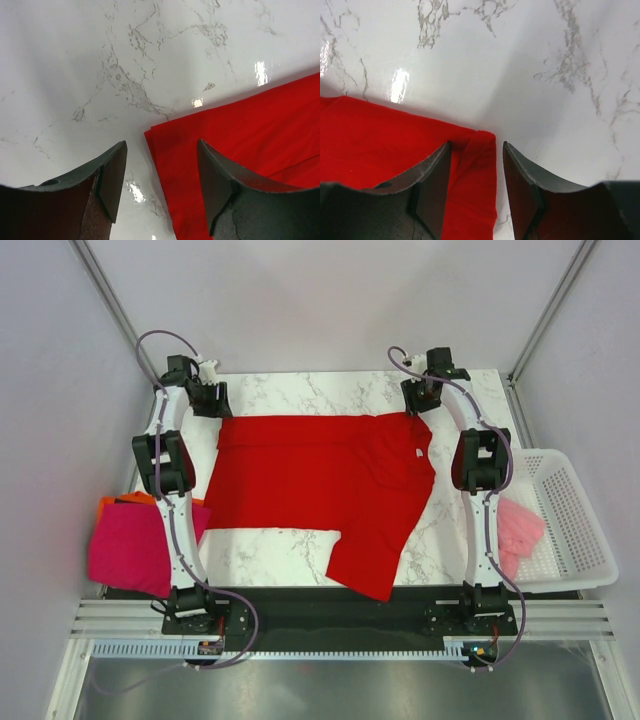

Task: Fold and stack the t-shirts
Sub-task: Fold the tshirt

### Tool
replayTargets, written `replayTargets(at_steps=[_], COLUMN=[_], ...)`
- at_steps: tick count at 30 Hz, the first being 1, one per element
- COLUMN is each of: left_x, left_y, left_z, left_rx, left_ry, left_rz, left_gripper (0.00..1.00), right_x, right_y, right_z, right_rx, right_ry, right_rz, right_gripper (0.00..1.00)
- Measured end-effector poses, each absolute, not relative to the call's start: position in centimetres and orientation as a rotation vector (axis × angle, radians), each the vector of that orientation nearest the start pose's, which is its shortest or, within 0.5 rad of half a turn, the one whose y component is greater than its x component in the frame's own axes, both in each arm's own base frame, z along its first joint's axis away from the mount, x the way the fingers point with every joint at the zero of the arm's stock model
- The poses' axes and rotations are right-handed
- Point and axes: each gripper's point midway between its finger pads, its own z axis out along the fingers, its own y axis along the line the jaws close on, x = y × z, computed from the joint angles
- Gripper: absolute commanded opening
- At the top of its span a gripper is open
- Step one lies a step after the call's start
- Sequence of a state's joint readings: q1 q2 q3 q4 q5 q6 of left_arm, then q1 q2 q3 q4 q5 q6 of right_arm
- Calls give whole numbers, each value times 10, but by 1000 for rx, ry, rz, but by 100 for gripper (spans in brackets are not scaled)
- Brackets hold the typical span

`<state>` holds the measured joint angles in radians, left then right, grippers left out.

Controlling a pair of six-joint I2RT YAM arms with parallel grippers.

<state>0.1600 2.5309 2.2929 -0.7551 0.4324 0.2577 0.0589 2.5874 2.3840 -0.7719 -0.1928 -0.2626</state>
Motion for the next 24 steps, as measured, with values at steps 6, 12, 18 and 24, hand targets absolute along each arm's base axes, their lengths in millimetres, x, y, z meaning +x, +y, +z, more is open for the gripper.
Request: replayTargets(at_steps=[6,12,18,24], left_x=[590,590,591,588], left_y=[27,22,14,8], left_z=[47,47,45,39], left_rx=[290,301,317,326], left_ry=[2447,2448,2459,2482], left_rz=[-376,-376,-345,-318], left_gripper=[62,59,56,55], right_x=[609,610,610,610], right_y=[55,56,57,57], right_z=[32,27,27,27], right_rx=[-457,-445,-436,-432], right_ry=[2462,2464,2466,2467], right_rz=[150,158,162,160], right_gripper=[54,44,38,38])
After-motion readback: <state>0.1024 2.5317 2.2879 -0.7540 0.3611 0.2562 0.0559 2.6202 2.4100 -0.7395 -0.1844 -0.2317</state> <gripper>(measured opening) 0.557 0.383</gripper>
